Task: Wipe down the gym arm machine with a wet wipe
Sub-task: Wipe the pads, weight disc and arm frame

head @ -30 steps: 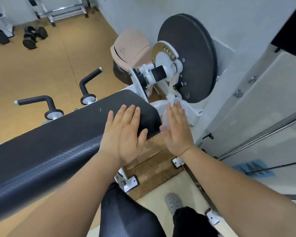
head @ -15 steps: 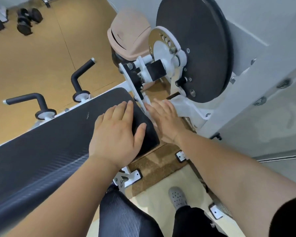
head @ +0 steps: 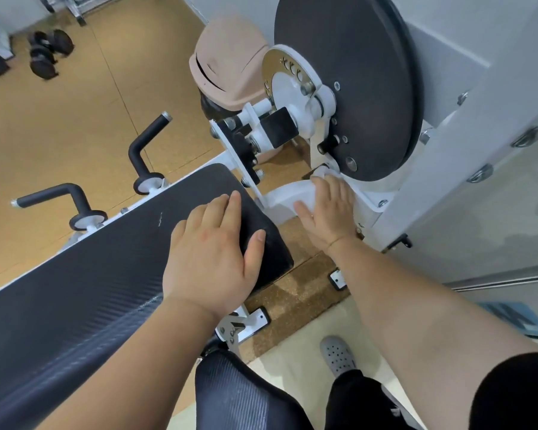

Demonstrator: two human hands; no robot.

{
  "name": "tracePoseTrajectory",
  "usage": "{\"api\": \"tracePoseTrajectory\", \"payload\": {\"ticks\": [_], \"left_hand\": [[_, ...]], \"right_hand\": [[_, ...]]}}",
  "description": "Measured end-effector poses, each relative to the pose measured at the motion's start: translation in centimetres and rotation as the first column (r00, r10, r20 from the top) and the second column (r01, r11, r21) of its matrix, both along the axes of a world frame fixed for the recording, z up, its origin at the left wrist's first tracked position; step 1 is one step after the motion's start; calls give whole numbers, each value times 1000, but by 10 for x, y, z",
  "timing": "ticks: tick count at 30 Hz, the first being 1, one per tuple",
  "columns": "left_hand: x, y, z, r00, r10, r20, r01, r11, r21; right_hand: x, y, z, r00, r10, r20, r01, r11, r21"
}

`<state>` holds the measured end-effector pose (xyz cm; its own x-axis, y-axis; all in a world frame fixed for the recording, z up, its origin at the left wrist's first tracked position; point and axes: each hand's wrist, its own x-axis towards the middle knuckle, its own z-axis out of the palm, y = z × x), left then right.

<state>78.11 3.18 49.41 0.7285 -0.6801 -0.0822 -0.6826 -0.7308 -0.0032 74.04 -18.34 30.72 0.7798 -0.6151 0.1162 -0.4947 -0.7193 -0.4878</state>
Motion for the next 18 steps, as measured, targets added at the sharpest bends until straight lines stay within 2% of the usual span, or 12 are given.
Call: {"api": "tracePoseTrajectory", "payload": {"ticks": [1,2,3,5,6,7,9,11,12,15,16,18], "left_hand": [[0,0,0,1000,-1,2,1,1000,1],[0,0,0,1000,-2,4,2,1000,-2],[0,0,0,1000,-4,4,4,1000,-6],[-1,0,-1,1000,-9,5,9,1000,-8],[-1,0,-1,1000,-9,6,9,1000,-7],[-1,0,-1,1000,-9,7,9,1000,-6],[-1,0,-2,1000,-8,8,8,1000,-7],[-2,1,-2,1000,-8,10,8,1000,-16],[-2,1,-3,1000,-8,10,8,1000,-21],[-2,2,-3,1000,-12,11,12,1000,-27],[-1,2,-3,1000,-14,11,14,999,-30],[-1,2,-3,1000,-16,10,16,999,-31]], "right_hand": [[5,11,2,998,-34,43,34,999,4],[11,25,4,998,9,67,-6,999,-39],[17,39,1,990,122,71,-112,986,-127],[16,52,-4,934,357,-22,-345,886,-310],[12,46,-3,919,390,-52,-383,857,-344],[11,37,-6,936,349,-40,-340,871,-356],[6,29,-15,994,107,11,-102,972,-211],[10,47,-15,998,-51,45,52,998,-32],[13,65,-17,999,-25,31,26,999,-31],[3,95,-32,965,235,-115,-253,950,-181],[-1,88,-37,956,272,-109,-286,945,-156],[-7,61,-36,989,146,-10,-147,988,-39]]}}
